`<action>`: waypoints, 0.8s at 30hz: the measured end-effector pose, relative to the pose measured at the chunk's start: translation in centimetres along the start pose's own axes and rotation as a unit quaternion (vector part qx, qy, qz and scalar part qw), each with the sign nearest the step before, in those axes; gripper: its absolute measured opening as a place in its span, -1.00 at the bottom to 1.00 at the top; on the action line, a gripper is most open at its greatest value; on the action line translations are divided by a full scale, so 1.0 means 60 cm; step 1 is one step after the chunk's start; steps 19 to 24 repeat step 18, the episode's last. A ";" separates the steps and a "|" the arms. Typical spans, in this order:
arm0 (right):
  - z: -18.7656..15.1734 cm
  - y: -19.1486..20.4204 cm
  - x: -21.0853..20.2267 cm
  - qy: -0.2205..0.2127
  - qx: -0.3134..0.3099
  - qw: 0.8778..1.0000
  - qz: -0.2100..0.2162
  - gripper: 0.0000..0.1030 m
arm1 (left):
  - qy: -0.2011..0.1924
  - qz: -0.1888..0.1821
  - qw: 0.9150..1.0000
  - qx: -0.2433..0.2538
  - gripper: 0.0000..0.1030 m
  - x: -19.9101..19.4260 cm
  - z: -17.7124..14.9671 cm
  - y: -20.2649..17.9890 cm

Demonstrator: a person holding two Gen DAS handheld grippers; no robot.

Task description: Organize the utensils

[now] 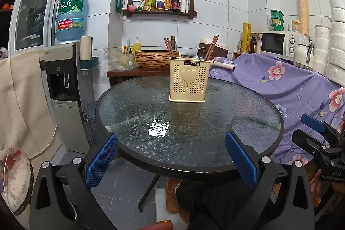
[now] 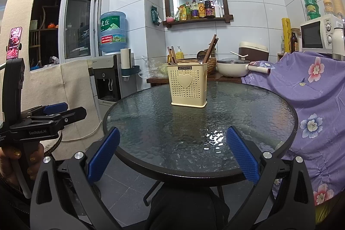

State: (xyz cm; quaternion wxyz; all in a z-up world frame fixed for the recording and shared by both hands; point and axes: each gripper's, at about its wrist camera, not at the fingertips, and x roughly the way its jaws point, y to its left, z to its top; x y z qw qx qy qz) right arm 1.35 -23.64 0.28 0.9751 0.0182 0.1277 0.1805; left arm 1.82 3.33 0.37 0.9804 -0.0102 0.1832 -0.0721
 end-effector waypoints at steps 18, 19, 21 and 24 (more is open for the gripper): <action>0.001 0.003 0.001 0.001 0.002 1.000 -0.001 0.89 | -0.006 0.004 1.000 0.004 0.88 -0.005 -0.001 -0.001; 0.001 0.003 0.001 0.001 0.002 1.000 -0.001 0.89 | -0.006 0.004 1.000 0.004 0.88 -0.005 -0.001 -0.001; 0.001 0.003 0.001 0.001 0.002 1.000 -0.001 0.89 | -0.006 0.004 1.000 0.004 0.88 -0.005 -0.001 -0.001; 0.001 0.003 0.001 0.001 0.002 1.000 -0.001 0.89 | -0.006 0.004 1.000 0.004 0.88 -0.005 -0.001 -0.001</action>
